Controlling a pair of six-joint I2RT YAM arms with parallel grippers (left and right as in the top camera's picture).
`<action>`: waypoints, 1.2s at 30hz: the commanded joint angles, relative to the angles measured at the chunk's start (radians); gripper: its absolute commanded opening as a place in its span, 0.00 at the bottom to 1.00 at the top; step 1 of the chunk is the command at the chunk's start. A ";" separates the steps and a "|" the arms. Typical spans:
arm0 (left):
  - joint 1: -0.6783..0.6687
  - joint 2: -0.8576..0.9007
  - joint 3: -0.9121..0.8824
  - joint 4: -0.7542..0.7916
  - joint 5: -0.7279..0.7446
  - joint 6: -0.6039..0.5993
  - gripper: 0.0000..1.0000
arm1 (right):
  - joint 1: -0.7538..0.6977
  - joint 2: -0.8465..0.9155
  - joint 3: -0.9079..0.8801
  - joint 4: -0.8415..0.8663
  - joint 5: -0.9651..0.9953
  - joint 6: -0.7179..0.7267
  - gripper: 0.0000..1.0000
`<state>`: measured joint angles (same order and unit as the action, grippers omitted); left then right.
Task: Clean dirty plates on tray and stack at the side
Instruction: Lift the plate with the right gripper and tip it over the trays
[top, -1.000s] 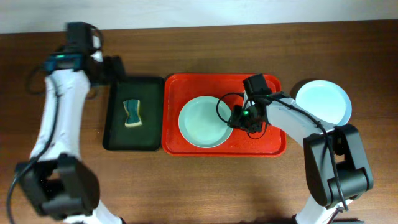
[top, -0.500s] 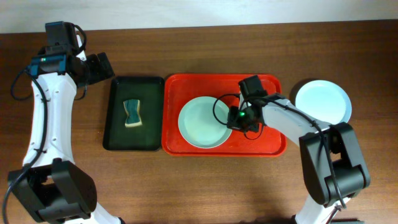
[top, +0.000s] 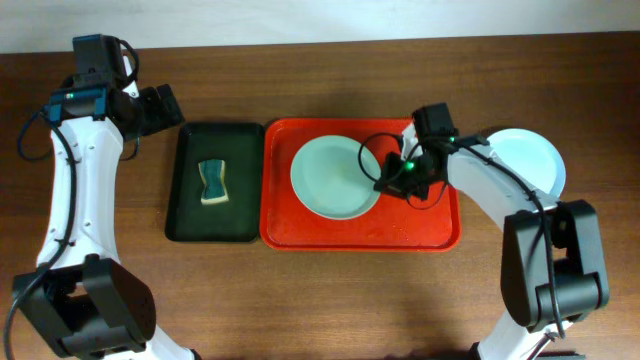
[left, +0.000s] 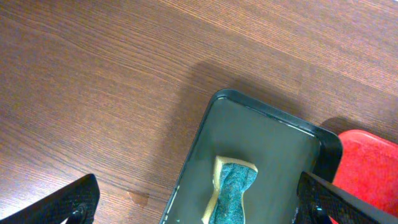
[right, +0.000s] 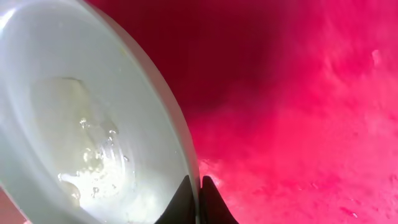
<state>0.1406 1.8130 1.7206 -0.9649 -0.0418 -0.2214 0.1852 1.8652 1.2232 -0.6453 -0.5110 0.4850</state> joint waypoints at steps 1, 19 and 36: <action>-0.001 0.006 0.001 -0.001 -0.004 -0.009 0.99 | 0.061 -0.029 0.121 -0.021 0.087 0.010 0.04; -0.001 0.006 0.001 -0.001 -0.004 -0.009 0.99 | 0.521 0.005 0.220 0.219 0.760 0.077 0.04; -0.001 0.006 0.001 -0.001 -0.004 -0.009 0.99 | 0.660 0.055 0.220 0.507 1.114 -0.200 0.04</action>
<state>0.1406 1.8130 1.7206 -0.9649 -0.0418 -0.2249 0.8200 1.9171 1.4269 -0.1867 0.5217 0.4290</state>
